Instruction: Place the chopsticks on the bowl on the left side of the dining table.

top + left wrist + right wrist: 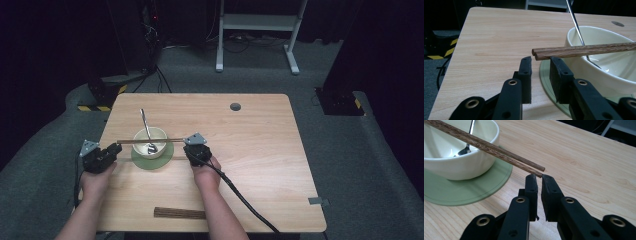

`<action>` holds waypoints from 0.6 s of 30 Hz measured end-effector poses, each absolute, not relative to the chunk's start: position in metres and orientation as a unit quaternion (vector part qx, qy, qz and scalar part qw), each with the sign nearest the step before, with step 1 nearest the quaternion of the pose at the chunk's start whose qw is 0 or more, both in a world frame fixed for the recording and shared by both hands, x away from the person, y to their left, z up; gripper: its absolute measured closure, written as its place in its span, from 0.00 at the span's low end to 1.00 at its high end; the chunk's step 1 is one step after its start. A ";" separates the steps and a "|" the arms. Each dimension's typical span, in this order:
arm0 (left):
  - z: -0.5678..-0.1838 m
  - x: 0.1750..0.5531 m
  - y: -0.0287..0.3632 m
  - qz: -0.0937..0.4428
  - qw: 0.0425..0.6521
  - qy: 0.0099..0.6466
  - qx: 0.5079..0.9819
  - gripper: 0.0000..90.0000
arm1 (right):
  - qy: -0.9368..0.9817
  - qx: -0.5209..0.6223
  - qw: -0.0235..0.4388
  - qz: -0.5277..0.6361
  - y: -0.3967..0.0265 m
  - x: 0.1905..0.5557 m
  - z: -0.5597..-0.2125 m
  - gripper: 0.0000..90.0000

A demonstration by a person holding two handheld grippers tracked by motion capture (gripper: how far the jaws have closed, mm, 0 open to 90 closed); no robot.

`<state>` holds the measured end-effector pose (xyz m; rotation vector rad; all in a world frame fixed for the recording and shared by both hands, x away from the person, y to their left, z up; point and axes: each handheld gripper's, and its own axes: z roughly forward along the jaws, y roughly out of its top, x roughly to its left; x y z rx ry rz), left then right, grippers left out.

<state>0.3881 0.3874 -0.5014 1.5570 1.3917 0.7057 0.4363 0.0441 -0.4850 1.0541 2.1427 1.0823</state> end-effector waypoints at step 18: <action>-0.502 0.389 0.386 0.287 0.451 0.562 0.630 0.84 | 0.788 0.392 0.260 0.397 0.045 0.439 -0.485 0.95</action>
